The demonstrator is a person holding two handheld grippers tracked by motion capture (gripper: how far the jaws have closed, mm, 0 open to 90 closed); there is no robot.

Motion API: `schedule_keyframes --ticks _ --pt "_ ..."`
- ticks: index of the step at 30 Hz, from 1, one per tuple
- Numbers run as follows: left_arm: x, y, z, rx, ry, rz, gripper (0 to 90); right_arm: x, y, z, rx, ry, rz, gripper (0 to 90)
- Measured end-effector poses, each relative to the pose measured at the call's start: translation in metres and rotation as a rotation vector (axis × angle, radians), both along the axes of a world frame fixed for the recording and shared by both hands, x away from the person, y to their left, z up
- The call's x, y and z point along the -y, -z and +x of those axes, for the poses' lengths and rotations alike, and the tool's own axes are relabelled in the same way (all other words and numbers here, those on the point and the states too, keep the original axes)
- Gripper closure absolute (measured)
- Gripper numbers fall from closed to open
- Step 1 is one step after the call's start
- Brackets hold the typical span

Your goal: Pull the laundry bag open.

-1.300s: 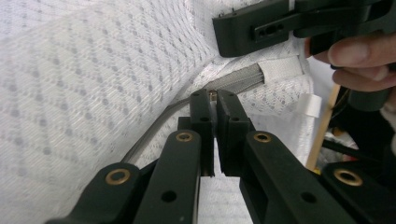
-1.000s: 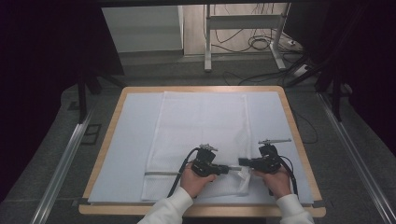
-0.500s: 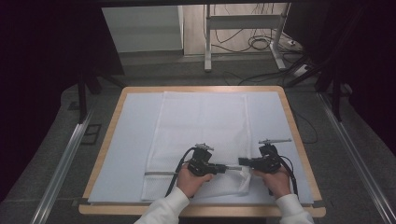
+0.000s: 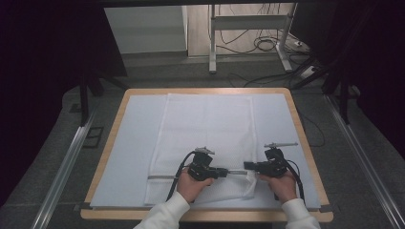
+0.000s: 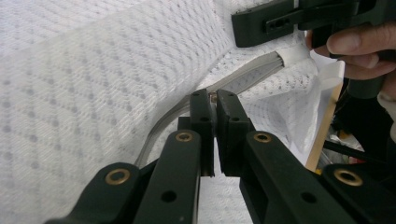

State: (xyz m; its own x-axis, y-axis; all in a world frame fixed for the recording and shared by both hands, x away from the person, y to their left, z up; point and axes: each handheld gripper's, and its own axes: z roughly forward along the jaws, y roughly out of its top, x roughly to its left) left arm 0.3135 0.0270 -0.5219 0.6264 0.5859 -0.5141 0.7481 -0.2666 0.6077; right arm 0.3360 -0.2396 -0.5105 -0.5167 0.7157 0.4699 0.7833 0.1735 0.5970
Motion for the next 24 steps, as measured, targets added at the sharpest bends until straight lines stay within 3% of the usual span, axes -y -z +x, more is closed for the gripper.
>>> schedule_keyframes --ticks 24 --pt "-0.027 0.003 -0.002 -0.005 -0.033 0.012 86.9 0.0 0.0 0.0 -0.002 0.006 0.006 88.8"
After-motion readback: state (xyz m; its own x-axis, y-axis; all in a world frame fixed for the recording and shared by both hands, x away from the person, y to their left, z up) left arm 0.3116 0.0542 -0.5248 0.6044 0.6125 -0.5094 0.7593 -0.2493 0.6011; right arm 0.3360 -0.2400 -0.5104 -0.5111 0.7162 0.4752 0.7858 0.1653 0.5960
